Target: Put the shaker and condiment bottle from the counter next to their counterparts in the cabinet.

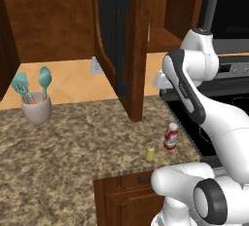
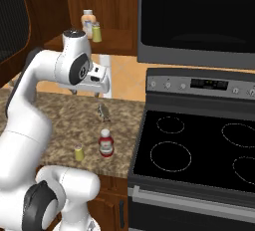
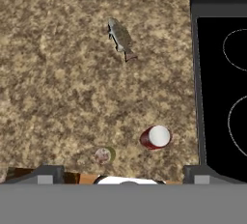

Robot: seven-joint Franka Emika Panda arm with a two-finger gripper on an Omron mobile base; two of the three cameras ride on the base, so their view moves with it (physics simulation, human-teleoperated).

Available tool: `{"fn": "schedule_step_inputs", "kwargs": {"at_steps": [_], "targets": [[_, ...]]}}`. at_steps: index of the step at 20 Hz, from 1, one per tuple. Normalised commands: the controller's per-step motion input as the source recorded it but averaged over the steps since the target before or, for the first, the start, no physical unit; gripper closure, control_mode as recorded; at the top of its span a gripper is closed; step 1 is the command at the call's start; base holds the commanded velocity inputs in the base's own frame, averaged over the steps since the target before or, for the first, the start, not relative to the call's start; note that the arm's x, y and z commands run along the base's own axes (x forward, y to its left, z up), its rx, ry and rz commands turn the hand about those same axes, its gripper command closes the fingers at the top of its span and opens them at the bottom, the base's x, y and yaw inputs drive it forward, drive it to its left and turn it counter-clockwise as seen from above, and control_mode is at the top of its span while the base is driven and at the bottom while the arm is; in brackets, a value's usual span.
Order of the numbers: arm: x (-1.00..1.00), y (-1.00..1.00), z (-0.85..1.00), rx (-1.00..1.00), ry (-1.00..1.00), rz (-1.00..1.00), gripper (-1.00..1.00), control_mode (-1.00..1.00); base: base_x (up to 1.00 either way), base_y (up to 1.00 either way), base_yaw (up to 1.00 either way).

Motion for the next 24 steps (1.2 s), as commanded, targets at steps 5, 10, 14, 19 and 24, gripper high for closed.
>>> {"fn": "schedule_step_inputs", "kwargs": {"at_steps": [5, 10, 14, 19, 24], "targets": [[-0.29, -0.20, 0.00, 0.08, -0.04, 0.06, -1.00, -1.00, 0.00, 0.00, 0.00], [-0.08, -0.32, 0.00, 0.05, -0.06, 0.14, -1.00, -1.00, 0.00, 0.00, 0.00], [-0.01, -0.42, 0.00, 0.06, -0.10, 0.21, -1.00, -1.00, 0.00, 0.00, 0.00], [-0.01, -0.43, 0.00, 0.04, -0.12, 0.24, -1.00, -1.00, 0.00, 0.00, 0.00], [-0.01, -0.28, -0.01, 0.00, -0.12, 0.28, -1.00, -1.00, 0.00, 0.00, 0.00]]}}
